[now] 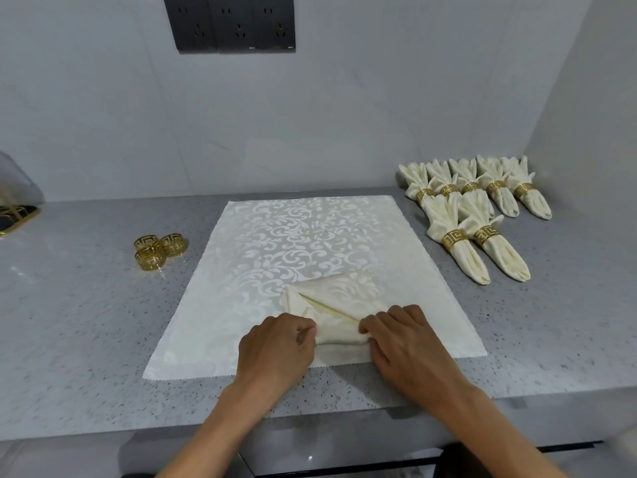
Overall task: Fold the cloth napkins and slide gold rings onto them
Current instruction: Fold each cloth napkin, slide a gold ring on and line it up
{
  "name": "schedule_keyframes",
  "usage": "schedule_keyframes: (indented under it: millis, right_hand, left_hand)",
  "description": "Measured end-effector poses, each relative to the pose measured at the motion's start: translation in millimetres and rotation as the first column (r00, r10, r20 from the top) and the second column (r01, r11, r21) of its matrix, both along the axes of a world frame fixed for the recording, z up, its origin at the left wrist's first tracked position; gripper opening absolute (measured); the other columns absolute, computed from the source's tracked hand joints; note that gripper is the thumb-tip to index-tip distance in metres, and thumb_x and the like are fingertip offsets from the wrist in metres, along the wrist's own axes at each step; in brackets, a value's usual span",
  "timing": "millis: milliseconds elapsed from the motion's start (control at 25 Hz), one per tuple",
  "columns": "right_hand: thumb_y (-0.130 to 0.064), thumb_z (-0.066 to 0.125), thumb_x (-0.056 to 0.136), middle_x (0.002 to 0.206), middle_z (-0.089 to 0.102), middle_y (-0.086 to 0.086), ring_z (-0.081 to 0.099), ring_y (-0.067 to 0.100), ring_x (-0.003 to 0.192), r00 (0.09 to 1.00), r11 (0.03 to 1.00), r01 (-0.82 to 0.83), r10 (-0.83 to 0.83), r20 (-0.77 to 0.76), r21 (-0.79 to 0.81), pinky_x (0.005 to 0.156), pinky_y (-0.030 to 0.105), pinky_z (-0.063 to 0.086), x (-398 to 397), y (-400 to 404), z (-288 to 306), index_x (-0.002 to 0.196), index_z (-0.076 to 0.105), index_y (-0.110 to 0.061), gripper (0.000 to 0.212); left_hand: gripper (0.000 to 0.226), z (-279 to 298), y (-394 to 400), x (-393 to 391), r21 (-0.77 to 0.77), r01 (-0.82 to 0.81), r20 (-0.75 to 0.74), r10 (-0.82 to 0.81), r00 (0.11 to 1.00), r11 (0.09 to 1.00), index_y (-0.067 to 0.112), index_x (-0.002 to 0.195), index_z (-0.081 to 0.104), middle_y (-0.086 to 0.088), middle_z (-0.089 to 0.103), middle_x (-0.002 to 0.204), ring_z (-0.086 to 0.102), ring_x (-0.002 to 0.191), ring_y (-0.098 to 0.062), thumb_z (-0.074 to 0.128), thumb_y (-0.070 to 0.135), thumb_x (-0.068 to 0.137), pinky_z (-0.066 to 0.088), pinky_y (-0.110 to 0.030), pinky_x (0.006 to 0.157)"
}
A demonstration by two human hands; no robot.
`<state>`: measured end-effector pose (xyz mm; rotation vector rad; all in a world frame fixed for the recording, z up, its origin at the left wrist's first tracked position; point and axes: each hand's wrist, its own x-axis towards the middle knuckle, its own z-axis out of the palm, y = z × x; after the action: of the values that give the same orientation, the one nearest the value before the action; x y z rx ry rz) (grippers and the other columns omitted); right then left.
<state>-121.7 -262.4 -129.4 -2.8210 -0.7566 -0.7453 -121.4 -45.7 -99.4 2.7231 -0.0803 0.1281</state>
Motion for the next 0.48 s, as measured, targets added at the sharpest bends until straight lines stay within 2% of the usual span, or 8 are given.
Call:
schedule_keyframes:
  millis: [40,160,240,280,400,440,480]
  right_hand:
    - [-0.007,0.066,0.073,0.067,0.055,-0.008,0.046,0.016,0.062,1.0,1.0,0.022,-0.022,-0.008,0.016,0.068,0.035,0.043,-2.1,3.6,5.7,0.086,0.054,-0.022,0.024]
    - [-0.009,0.068,0.065,0.056,0.046,-0.009,0.039,0.014,0.051,0.995,0.995,0.085,-0.081,-0.058,0.059,0.062,0.032,0.038,-15.9,19.9,18.7,0.074,0.045,-0.023,0.029]
    - [-0.01,0.072,0.062,0.054,0.043,-0.009,0.038,0.013,0.048,0.985,0.982,0.142,-0.126,-0.119,0.128,0.058,0.03,0.037,-28.4,38.2,25.1,0.069,0.043,-0.023,0.032]
    - [-0.011,0.073,0.061,0.055,0.042,-0.01,0.036,0.012,0.046,0.977,0.973,0.165,-0.14,-0.158,0.158,0.057,0.029,0.037,-34.2,49.7,27.2,0.069,0.043,-0.023,0.034]
    - [-0.01,0.074,0.06,0.058,0.035,-0.012,0.029,0.011,0.048,0.96,0.944,0.175,-0.1,-0.262,0.279,0.051,0.018,0.026,-38.8,90.1,26.2,0.078,0.052,-0.019,0.03]
    - [-0.01,0.072,0.066,0.059,0.038,-0.011,0.031,0.011,0.048,0.946,0.922,0.185,-0.073,-0.317,0.34,0.049,0.015,0.02,-36.8,102.8,28.6,0.085,0.055,-0.017,0.026]
    - [-0.013,0.068,0.076,0.062,0.047,-0.009,0.037,0.011,0.051,0.929,0.902,0.203,-0.054,-0.366,0.382,0.048,0.015,0.02,-32.6,113.3,31.6,0.091,0.055,-0.018,0.019]
  left_hand:
    - [0.027,1.8,-0.3,1.1,0.027,0.013,0.0,-0.013,1.0,1.0,0.031,0.09,0.071,0.008,0.072,0.084,0.065,0.082,-0.014,0.045,0.036,0.096,0.053,-0.03,0.074]
    - [0.024,11.4,-2.4,15.3,0.139,0.119,-0.035,-0.115,0.993,0.983,0.034,0.094,0.07,0.01,0.07,0.094,0.065,0.097,-0.016,0.046,0.032,0.095,0.05,-0.03,0.079]
    - [0.027,19.8,0.2,36.6,0.14,0.241,-0.134,-0.222,0.966,0.96,0.037,0.115,0.068,0.012,0.068,0.113,0.062,0.106,-0.014,0.051,0.029,0.096,0.047,-0.027,0.083]
    - [0.031,24.5,2.4,48.5,0.144,0.32,-0.199,-0.29,0.936,0.936,0.036,0.122,0.067,0.011,0.067,0.116,0.061,0.106,-0.013,0.052,0.025,0.097,0.045,-0.025,0.082]
    - [0.039,36.5,5.0,77.6,0.176,0.496,-0.359,-0.414,0.837,0.85,0.033,0.124,0.066,0.011,0.062,0.106,0.059,0.097,-0.01,0.052,0.012,0.095,0.048,-0.026,0.086]
    - [0.039,36.8,6.8,86.0,0.173,0.518,-0.406,-0.419,0.812,0.838,0.033,0.124,0.066,0.013,0.061,0.107,0.059,0.098,-0.009,0.05,0.012,0.095,0.048,-0.028,0.089]
    - [0.036,36.4,8.6,92.0,0.161,0.533,-0.44,-0.422,0.792,0.831,0.032,0.122,0.066,0.014,0.061,0.109,0.059,0.099,-0.008,0.048,0.015,0.096,0.048,-0.03,0.093]
